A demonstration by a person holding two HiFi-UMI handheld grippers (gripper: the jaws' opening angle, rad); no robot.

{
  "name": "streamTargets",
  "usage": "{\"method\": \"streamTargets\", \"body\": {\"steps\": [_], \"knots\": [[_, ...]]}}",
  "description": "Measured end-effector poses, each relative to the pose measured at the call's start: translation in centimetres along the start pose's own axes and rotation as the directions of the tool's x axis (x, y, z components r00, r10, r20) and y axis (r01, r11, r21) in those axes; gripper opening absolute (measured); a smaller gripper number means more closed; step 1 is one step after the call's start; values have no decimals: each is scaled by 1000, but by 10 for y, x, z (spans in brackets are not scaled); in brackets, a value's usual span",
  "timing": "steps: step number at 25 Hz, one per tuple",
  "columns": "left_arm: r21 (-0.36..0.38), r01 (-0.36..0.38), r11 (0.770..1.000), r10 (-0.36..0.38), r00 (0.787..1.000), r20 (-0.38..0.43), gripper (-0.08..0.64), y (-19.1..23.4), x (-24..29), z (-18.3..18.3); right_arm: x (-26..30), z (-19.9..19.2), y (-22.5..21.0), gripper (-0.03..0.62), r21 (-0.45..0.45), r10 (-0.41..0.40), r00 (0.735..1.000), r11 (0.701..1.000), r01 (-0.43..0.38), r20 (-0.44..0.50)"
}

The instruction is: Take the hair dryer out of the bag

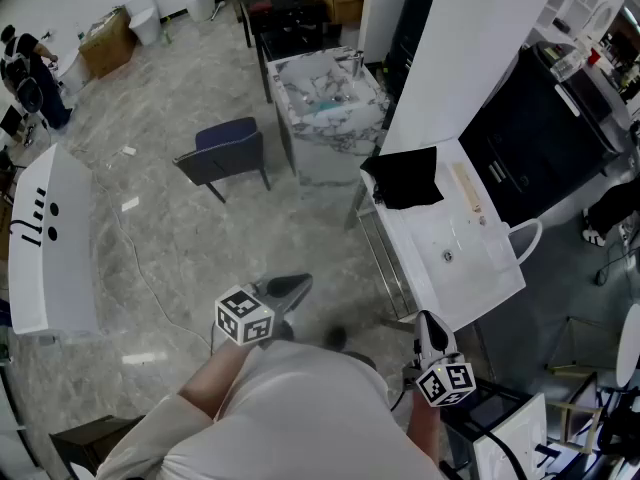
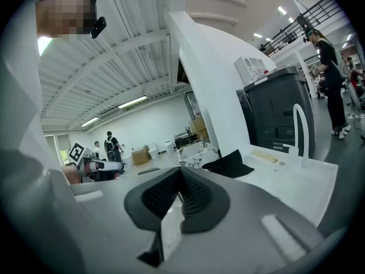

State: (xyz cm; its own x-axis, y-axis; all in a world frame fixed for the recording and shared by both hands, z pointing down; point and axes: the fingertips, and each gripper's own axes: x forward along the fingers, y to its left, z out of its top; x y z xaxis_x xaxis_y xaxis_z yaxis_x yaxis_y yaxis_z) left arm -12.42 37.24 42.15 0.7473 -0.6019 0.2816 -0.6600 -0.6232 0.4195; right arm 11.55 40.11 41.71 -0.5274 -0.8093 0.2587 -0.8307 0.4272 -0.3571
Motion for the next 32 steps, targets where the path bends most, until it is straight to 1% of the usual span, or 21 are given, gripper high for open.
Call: {"method": "streamTargets", "body": {"steps": [12, 17, 21, 32], "knots": [[-13, -17, 1000, 17, 1000, 2, 2, -5, 16, 0, 5, 5, -14, 5, 4, 29, 999, 1000, -29, -12], [-22, -40, 999, 40, 999, 4, 2, -6, 27, -3, 9, 7, -29, 5, 21, 50, 999, 999, -49, -13], [-29, -61, 998, 62, 998, 7, 2, -6, 36, -4, 13, 6, -38, 5, 13, 78, 996, 997, -78, -30], [-38, -129, 991, 130, 991, 13, 2, -12, 62, -9, 9, 0, -82, 5, 41, 109, 993, 993, -107, -55]]}}
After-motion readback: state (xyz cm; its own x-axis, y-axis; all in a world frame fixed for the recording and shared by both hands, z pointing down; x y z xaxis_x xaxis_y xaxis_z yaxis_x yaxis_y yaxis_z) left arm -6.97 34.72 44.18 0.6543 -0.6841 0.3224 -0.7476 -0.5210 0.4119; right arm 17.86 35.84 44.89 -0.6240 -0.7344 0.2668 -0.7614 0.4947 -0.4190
